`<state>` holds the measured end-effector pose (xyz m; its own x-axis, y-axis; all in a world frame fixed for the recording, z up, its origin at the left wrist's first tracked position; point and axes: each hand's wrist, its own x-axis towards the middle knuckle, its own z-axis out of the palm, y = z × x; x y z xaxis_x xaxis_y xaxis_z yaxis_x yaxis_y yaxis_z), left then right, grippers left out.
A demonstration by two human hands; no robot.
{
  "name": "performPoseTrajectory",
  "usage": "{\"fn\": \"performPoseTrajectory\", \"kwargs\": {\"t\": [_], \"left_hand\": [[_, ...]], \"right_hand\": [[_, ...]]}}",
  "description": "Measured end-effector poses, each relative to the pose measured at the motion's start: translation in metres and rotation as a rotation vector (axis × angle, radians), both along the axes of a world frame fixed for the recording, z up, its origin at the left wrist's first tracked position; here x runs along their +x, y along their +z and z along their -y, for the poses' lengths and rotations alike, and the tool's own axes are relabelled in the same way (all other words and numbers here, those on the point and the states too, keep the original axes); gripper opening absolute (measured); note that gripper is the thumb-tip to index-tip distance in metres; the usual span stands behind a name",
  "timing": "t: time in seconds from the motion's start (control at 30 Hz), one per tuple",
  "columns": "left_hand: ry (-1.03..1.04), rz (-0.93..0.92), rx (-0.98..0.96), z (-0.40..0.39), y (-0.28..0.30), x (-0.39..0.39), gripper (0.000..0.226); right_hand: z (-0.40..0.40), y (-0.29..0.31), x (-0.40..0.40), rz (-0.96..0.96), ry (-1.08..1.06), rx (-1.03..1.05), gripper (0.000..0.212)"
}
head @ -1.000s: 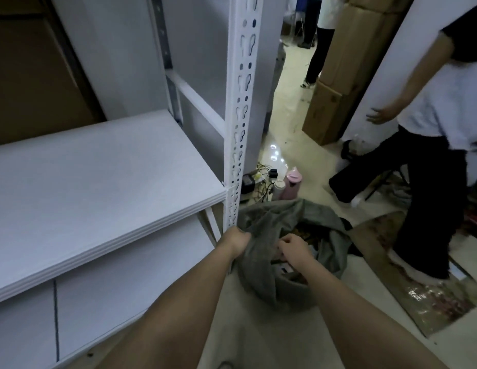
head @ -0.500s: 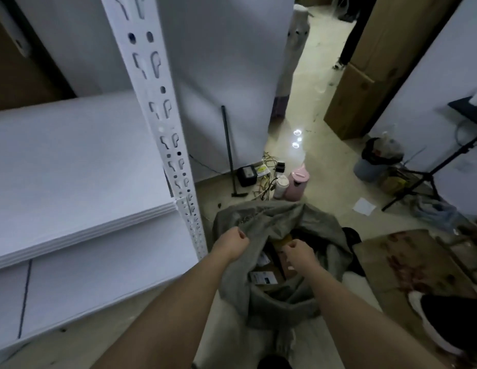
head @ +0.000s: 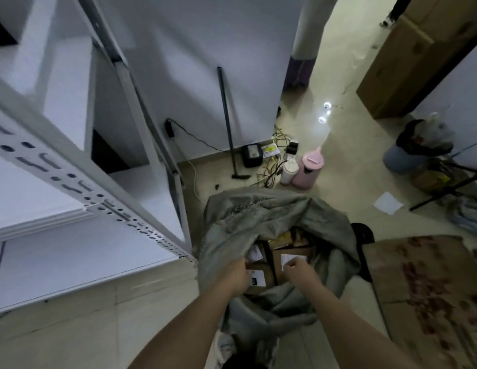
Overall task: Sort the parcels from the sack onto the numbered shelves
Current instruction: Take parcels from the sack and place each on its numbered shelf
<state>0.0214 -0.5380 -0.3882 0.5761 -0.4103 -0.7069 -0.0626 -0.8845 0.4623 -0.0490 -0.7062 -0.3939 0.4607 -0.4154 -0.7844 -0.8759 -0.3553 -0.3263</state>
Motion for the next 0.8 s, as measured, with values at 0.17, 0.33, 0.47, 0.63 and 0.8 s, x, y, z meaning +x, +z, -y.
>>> {"fn": "performPoseTrajectory", "kwargs": {"t": [0.17, 0.33, 0.47, 0.63, 0.8], "left_hand": [[0.042, -0.095, 0.030, 0.017, -0.078, -0.007, 0.040], [-0.032, -0.149, 0.099, 0.025, -0.161, -0.012, 0.049], [0.009, -0.213, 0.071, 0.031, -0.220, -0.016, 0.052], [0.038, -0.223, 0.055, 0.041, -0.300, -0.014, 0.060], [0.068, -0.211, 0.093, 0.042, -0.356, -0.011, 0.059]], "right_hand": [[0.018, -0.074, -0.006, -0.033, 0.002, 0.009, 0.021], [0.017, -0.163, -0.004, -0.079, 0.009, 0.047, 0.019], [0.011, -0.229, 0.001, -0.076, 0.020, 0.058, 0.011], [0.007, -0.310, 0.010, -0.049, 0.050, 0.059, 0.019], [0.010, -0.375, 0.008, -0.072, 0.106, 0.018, 0.042]]}}
